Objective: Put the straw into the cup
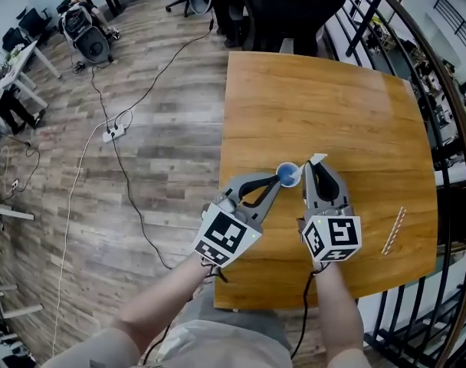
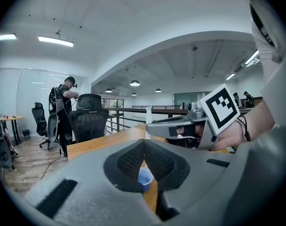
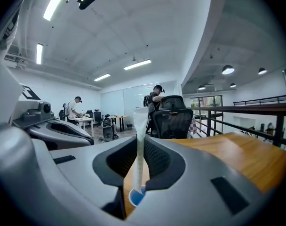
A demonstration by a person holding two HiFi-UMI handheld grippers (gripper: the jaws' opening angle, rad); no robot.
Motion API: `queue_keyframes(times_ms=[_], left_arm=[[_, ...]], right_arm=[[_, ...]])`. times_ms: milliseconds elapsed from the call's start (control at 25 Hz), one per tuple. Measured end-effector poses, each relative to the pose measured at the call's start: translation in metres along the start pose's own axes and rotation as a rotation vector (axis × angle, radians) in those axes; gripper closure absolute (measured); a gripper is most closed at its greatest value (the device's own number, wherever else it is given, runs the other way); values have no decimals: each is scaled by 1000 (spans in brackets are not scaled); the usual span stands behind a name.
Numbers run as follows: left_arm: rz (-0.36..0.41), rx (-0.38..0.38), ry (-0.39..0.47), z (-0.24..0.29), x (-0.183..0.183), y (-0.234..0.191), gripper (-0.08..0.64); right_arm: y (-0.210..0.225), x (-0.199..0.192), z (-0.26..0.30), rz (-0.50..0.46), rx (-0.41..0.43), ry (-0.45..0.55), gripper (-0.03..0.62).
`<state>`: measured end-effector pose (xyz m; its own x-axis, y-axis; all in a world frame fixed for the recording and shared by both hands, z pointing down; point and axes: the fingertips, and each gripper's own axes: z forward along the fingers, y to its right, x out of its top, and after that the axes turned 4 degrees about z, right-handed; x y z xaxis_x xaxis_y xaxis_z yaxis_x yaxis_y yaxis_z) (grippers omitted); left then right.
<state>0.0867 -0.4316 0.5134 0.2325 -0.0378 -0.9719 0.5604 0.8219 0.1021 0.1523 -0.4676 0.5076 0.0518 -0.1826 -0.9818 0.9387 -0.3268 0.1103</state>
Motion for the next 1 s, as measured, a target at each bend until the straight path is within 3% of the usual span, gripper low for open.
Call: queue_keyframes(times_ms=[480,760,1000], left_arm=[[-72,-29,-135,34,-97,7,546],[-97,-18,-181,33,-123,12,547],[-106,-25,-185,30,-119,15,548]], right_arm=[[14,-96,37,-6,-10,-106,540],[11,-131,40,18,2,-161,540],[13,-130,35,26,-16,-192,538]])
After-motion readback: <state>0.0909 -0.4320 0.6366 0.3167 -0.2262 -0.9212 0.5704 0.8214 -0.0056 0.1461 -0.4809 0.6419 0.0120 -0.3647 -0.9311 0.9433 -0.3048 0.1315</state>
